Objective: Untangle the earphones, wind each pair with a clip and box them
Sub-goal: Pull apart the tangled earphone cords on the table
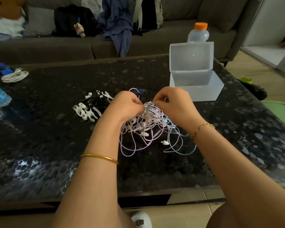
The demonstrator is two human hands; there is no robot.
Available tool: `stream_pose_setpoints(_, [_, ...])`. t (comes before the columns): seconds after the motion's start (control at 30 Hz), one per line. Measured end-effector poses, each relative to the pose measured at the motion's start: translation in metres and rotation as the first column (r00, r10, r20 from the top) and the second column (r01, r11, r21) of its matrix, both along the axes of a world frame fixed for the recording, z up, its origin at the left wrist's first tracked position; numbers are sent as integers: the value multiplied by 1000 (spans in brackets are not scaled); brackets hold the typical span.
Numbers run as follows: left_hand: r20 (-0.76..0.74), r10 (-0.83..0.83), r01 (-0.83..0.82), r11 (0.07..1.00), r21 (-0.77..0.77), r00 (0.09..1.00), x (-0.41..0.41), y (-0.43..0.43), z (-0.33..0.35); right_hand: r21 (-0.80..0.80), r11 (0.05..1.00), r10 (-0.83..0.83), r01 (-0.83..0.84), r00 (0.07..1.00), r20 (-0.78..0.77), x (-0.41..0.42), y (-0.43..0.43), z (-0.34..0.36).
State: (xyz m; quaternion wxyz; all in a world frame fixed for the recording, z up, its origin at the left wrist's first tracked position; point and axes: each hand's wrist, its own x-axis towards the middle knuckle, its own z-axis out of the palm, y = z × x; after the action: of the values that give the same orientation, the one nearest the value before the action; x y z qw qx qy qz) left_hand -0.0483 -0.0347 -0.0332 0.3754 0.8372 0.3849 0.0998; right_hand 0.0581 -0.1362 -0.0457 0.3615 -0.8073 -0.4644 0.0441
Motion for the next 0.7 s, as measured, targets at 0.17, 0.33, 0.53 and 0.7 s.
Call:
stream_pose_setpoints(0.17, [-35, -112, 112, 994, -19, 993, 0, -4, 3, 196, 978, 18, 68, 913, -408, -4, 0, -3])
stream_pose_setpoints(0.33, [-55, -214, 209, 974, -81, 975, 0, -8, 7, 281, 955, 137, 96, 698, -703, -5, -3, 3])
stream_pose_setpoints(0.53, [-66, -186, 180, 980, -89, 980, 3, -9, 6, 381, 895, 220, 233, 513, -830, -2, -3, 5])
stream_pose_setpoints(0.7, [-188, -157, 158, 987, -9, 970, 2, -4, 1, 466, 842, 300, 271, 482, -823, 7, -6, 9])
